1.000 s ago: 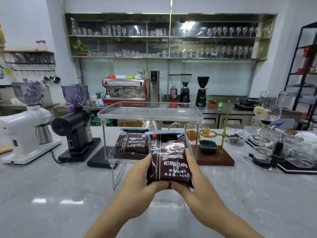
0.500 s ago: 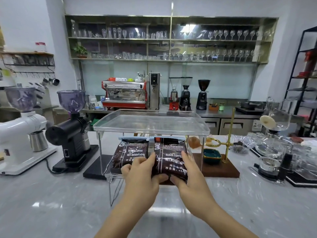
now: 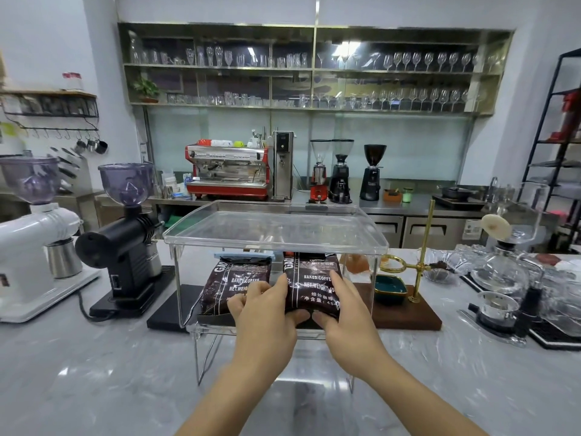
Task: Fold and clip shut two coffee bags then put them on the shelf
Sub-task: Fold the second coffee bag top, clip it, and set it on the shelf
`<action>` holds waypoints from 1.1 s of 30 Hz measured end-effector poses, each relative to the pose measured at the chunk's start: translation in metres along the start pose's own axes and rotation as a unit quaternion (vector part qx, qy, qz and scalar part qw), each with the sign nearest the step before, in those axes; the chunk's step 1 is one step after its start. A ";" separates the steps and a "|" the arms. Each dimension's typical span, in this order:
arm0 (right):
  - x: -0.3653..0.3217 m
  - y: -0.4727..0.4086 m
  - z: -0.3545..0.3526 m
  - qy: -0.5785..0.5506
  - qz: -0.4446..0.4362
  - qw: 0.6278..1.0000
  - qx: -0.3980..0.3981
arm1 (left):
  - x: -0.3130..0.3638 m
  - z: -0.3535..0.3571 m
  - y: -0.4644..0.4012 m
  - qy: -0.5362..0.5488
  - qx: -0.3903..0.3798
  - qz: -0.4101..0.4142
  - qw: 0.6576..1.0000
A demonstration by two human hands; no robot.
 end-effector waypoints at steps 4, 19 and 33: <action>0.004 -0.002 0.002 -0.002 0.010 1.000 -0.011 | 0.002 0.002 0.000 -0.014 -0.020 -0.018 1.000; -0.011 -0.007 0.023 0.384 -0.013 0.909 -0.162 | 0.013 0.034 0.003 -0.225 -0.111 0.110 0.962; -0.014 0.003 0.017 0.545 0.020 0.822 -0.163 | 0.029 0.035 0.004 -0.227 -0.103 0.143 0.958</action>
Point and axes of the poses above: each hand's wrist, its own y-axis away from the middle knuckle, its own z-axis out of the palm, x = y × z, the point moved 7 cm from there along -y, towards the middle knuckle, and after that the axes turned 10 degrees about -x, right-handed, at the moved point
